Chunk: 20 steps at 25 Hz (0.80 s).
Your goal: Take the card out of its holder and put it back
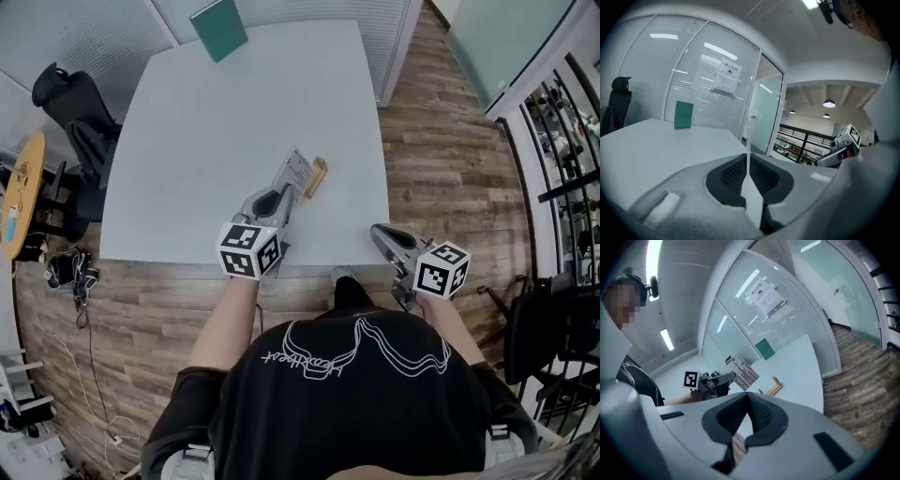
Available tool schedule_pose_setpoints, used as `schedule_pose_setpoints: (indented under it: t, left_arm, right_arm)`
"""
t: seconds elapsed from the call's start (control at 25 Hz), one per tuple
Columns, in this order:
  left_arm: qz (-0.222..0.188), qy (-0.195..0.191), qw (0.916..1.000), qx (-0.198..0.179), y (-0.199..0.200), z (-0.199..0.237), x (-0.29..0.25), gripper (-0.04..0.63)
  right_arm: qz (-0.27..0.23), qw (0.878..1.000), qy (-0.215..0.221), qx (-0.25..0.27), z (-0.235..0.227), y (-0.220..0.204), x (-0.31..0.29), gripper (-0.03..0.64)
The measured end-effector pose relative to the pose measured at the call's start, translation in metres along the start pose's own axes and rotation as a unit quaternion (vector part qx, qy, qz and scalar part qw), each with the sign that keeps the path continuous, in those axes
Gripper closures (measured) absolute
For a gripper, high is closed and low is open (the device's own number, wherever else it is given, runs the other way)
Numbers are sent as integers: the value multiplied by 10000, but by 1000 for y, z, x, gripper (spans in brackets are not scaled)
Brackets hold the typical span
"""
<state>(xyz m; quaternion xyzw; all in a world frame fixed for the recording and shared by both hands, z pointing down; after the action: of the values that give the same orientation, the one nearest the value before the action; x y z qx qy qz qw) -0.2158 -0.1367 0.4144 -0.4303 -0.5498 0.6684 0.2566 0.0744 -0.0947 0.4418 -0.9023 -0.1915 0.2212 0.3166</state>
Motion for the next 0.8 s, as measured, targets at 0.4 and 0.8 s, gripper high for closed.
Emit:
schedule_pose_setpoints:
  t: [0.4, 0.8]
  left_arm:
    - [108, -247, 9993, 249, -2, -38, 103, 571]
    - [154, -403, 9969, 652, -17, -66, 186, 571]
  right_arm:
    - [-280, 9984, 198, 453, 68, -23, 11, 607]
    - [-180, 9980, 335, 499, 108, -69, 6, 607]
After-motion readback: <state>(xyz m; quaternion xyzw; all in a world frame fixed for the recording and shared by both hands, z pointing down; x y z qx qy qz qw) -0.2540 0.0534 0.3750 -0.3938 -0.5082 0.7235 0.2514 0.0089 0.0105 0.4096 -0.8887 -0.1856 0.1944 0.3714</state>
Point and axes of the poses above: the fingertips, and each gripper's own axes: x backward along the fingers, z to its left, y out of its top, the point moved 9 cm from there along x, backward along the fingers, and after that the axes turned 10 degrees about -x, right-handed, at the moved point
